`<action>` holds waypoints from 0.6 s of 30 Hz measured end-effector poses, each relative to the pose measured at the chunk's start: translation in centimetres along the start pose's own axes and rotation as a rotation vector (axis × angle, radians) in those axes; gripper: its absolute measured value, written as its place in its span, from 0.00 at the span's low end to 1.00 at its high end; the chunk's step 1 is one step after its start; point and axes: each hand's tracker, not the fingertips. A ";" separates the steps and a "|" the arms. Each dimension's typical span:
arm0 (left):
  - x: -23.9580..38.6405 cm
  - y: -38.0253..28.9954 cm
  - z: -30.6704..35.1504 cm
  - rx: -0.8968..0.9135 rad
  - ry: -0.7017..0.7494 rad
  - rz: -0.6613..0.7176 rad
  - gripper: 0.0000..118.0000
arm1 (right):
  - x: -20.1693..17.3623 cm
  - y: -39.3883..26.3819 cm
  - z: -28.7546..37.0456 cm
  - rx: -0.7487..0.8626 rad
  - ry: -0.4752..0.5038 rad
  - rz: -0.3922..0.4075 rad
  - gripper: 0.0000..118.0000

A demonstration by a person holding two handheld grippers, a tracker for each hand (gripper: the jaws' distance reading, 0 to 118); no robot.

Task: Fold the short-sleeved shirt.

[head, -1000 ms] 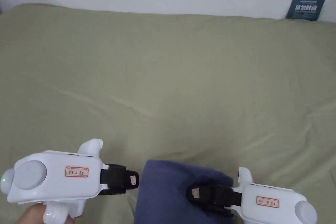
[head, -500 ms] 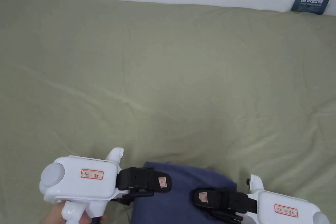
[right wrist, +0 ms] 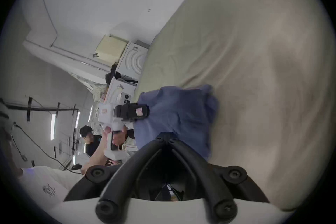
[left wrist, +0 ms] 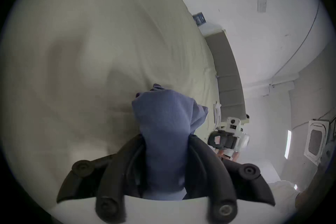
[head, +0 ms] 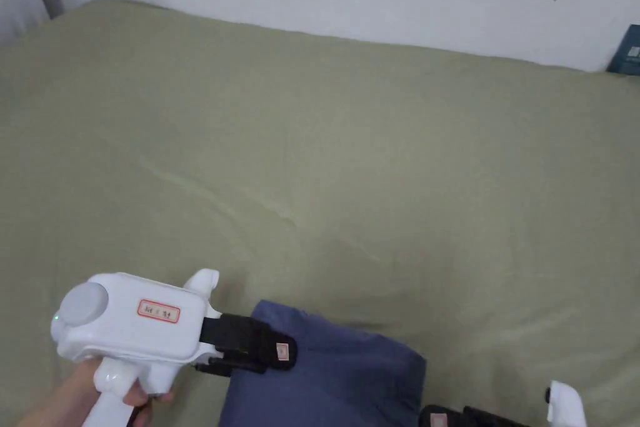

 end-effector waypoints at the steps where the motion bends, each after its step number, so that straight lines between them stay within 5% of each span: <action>1: -1.0 0.9 2.4 0.024 0.024 0.018 0.24 | -0.5 -0.2 0.1 0.006 0.005 0.005 0.01; 9: -7.9 8.6 19.9 0.099 0.302 0.047 0.24 | -3.0 0.0 -0.8 0.037 -0.024 0.088 0.01; 17: -11.4 14.0 23.2 0.052 0.477 0.088 0.25 | -2.6 0.4 -1.3 0.029 -0.064 0.092 0.01; 18: -11.5 14.0 23.1 0.054 0.472 0.084 0.31 | -2.5 0.4 -1.3 0.028 -0.075 0.090 0.01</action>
